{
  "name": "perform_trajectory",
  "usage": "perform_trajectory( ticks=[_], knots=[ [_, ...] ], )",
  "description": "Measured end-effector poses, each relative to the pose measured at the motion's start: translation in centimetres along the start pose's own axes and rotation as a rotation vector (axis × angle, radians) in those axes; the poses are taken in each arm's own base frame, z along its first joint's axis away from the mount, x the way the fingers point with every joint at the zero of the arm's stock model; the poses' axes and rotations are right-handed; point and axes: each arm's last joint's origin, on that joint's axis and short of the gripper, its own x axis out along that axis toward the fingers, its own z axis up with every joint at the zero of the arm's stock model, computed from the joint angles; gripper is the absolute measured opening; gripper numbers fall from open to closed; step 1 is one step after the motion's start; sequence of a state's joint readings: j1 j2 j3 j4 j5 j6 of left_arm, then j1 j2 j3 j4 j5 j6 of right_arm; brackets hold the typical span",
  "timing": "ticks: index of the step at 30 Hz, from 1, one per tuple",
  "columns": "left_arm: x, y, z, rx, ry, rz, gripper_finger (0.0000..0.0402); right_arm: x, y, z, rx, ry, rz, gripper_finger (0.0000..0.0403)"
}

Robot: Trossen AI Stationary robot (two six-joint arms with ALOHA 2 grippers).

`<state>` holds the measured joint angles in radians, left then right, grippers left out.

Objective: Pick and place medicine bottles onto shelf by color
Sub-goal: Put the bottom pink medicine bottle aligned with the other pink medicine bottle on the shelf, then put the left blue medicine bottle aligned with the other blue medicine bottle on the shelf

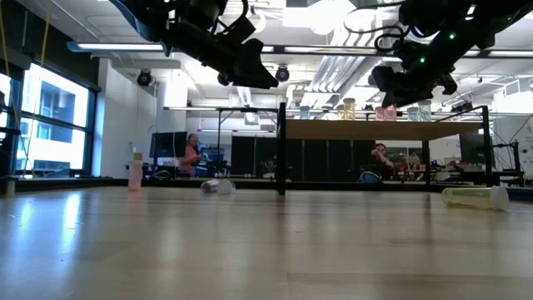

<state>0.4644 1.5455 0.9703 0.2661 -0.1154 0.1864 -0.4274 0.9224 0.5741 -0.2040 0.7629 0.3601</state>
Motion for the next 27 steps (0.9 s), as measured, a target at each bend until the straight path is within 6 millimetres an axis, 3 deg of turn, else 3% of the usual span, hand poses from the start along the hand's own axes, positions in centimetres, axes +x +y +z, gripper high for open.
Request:
perform_trajectory(
  ticks=[6, 17, 27],
  knots=[
    [0.0, 0.0, 0.0, 0.0, 0.0, 0.0, 0.0189, 0.0, 0.0, 0.0, 0.002, -0.003, 0.001, 0.0173],
    [0.0, 0.0, 0.0, 0.0, 0.001, 0.002, 0.0189, -0.1, -0.1, 0.2, 0.012, -0.015, 0.002, 0.0177],
    [-0.8, 0.2, 0.3, 0.002, 0.021, 0.024, 0.0189, -2.4, -0.5, 1.1, 0.047, -0.087, 0.088, 0.0177]
  ],
)
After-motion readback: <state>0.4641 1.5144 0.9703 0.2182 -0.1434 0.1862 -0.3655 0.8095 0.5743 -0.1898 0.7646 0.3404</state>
